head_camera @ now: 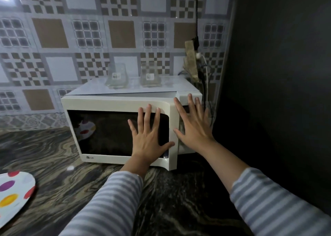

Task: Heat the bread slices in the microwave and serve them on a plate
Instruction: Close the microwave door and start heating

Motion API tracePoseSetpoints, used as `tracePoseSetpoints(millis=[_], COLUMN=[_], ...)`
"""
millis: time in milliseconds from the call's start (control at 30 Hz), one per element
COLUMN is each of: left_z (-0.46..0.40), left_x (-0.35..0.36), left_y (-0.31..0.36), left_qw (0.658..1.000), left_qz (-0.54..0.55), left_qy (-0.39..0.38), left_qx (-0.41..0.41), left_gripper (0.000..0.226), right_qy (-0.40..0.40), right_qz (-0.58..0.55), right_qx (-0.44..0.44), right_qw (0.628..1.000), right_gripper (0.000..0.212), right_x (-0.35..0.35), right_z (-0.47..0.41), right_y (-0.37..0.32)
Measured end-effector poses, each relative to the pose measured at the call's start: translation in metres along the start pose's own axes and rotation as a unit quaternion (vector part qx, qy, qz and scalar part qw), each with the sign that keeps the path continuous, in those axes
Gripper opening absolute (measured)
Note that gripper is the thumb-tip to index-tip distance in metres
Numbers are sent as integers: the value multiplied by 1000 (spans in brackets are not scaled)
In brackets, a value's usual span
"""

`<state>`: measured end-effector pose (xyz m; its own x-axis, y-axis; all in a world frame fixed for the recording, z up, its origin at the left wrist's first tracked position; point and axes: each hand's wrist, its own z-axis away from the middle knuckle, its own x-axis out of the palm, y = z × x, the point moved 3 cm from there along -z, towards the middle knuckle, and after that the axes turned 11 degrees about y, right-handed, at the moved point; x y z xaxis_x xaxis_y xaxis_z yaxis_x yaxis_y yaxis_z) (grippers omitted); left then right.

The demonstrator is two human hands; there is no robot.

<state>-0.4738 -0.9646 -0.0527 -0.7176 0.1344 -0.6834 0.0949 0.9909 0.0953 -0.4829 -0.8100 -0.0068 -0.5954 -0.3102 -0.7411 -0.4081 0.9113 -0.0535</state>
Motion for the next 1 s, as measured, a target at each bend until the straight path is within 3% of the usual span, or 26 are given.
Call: tracePoseSetpoints(millis=[433, 600, 733, 867, 1000], left_z=[-6, -4, 12, 33, 37], left_x=[45, 53, 60, 69, 78], left_y=[-12, -16, -12, 5, 19], left_qw=[998, 1000, 999, 991, 951], left_qz=[-35, -24, 4, 101, 308], left_qy=[-33, 3, 33, 81, 3], left_qx=[-30, -19, -11, -19, -32], left_gripper=[137, 131, 110, 97, 101], right_qy=[-23, 3, 26, 43, 37], right_qz=[-1, -52, -47, -5, 27], right_qx=[21, 67, 78, 49, -2], right_qw=[1000, 996, 995, 998, 999], right_gripper=[101, 100, 97, 103, 112], right_x=[50, 71, 80, 74, 61], right_z=[-10, 2, 10, 4, -10], right_y=[19, 18, 19, 24, 28])
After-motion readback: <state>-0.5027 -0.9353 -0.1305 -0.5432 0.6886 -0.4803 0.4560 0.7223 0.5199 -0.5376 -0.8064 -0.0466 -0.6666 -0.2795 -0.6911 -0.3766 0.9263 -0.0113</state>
